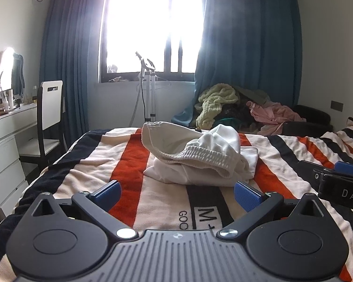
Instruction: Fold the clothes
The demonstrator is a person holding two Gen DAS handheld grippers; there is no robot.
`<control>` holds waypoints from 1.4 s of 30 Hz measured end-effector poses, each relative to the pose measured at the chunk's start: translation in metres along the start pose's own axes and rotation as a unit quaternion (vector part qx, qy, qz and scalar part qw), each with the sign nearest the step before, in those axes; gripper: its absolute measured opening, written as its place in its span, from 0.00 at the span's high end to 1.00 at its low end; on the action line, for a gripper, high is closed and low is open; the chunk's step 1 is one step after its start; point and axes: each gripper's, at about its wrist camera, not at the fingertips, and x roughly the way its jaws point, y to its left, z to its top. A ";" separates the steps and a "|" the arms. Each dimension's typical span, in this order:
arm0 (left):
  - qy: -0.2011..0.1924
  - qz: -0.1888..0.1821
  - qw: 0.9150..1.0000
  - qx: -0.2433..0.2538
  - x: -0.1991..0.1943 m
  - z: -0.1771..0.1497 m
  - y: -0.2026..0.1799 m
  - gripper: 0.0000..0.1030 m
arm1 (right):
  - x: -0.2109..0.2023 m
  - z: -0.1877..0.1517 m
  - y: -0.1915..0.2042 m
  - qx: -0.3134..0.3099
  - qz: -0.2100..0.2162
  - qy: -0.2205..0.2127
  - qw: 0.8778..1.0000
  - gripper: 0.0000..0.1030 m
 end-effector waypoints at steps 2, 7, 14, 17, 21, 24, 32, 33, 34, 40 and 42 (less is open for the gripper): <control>0.000 0.001 1.000 -0.001 0.001 0.001 0.002 0.00 | 0.000 0.000 0.000 -0.001 0.001 -0.001 1.000 0.11; -0.002 0.007 1.000 0.002 0.001 0.000 0.001 0.00 | 0.000 -0.001 -0.004 0.005 0.002 0.001 1.000 0.12; 0.003 0.008 1.000 -0.008 0.003 0.000 0.004 0.00 | -0.001 0.000 -0.003 0.006 0.002 -0.003 1.000 0.11; 0.005 0.008 1.000 -0.008 0.004 -0.001 0.005 0.00 | -0.001 0.000 -0.004 0.010 0.002 -0.005 1.000 0.11; 0.002 -0.003 1.000 -0.015 0.004 -0.002 0.006 0.00 | -0.001 0.000 -0.006 0.016 0.002 -0.007 1.000 0.11; 0.001 -0.005 1.000 -0.018 0.005 -0.003 0.006 0.00 | -0.001 0.000 -0.006 0.020 0.003 -0.008 1.000 0.12; 0.004 0.023 1.000 0.007 0.009 -0.002 0.000 0.00 | 0.002 -0.001 -0.010 0.031 0.011 -0.013 0.999 0.11; 0.003 0.028 1.000 0.010 0.009 -0.001 0.000 0.00 | 0.002 -0.001 -0.011 0.031 0.009 -0.017 0.999 0.11; 0.002 0.034 0.999 0.014 0.009 0.001 0.000 0.00 | 0.003 -0.001 -0.012 0.032 0.008 -0.024 0.999 0.11; -0.016 0.050 0.998 0.032 0.003 0.023 0.004 0.00 | 0.022 -0.006 -0.020 0.036 -0.006 -0.037 0.999 0.11; -0.026 0.045 0.998 0.044 0.001 0.032 0.002 0.00 | 0.032 -0.011 -0.023 0.038 -0.012 -0.025 0.999 0.11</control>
